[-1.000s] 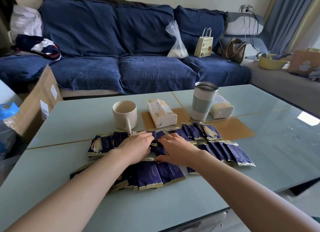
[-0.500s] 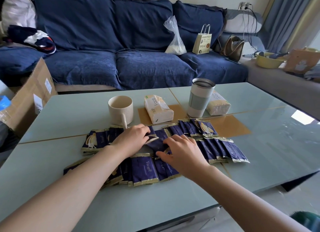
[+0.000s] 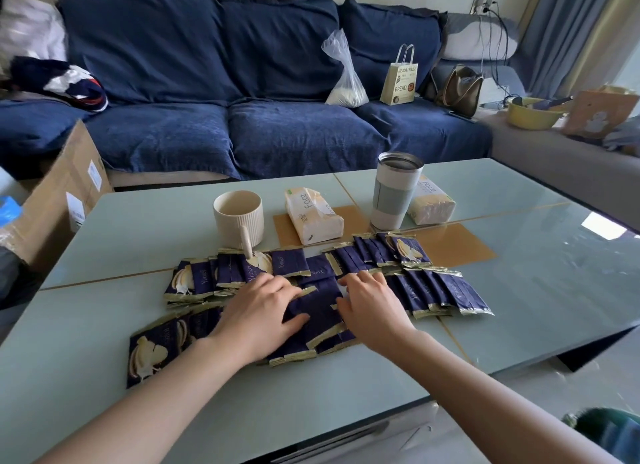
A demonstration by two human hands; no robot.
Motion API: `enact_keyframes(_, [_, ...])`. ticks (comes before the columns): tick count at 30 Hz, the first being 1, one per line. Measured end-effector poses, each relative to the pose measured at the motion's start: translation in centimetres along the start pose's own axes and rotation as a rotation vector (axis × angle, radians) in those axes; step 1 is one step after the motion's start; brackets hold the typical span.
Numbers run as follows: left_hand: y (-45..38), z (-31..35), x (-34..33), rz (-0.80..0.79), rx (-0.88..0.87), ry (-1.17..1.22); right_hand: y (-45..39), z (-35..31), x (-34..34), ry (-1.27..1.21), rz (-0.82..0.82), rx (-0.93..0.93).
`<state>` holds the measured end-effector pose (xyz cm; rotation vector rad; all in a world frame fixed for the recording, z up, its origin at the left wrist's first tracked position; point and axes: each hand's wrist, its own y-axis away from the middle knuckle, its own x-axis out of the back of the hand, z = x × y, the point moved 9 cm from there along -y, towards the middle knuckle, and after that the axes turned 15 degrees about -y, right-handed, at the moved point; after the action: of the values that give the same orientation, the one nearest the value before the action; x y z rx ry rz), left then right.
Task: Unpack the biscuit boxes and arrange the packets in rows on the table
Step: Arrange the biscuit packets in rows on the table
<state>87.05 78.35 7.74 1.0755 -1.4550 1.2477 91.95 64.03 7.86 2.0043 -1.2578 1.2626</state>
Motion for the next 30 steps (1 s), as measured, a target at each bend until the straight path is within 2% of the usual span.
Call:
enact_keyframes(3, [0.6, 0.3, -0.1, -0.001, -0.002, 0.015, -0.8, 0.3, -0.5, 0.067, -0.009, -0.049])
enact_keyframes(6, [0.8, 0.3, -0.3, -0.009, -0.019, 0.053, -1.4, 0.1, -0.7, 0.025, 0.008, -0.084])
enact_keyframes(11, [1.0, 1.1, 0.0, 0.026, -0.076, 0.097, -2.1, 0.8, -1.3, -0.211, -0.006, -0.222])
enact_keyframes(18, [1.2, 1.2, 0.7, 0.072, -0.082, 0.179, -2.3, 2.0, 1.2, -0.575, 0.115, -0.310])
enact_keyframes(27, [-0.2, 2.1, 0.0, 0.012, -0.111, 0.229, 0.6, 6.4, 3.8, -0.608, 0.115, -0.425])
enact_keyframes(30, [-0.6, 2.1, -0.9, -0.042, -0.095, 0.196, 1.8, 6.8, 2.9, -0.500, 0.049, -0.405])
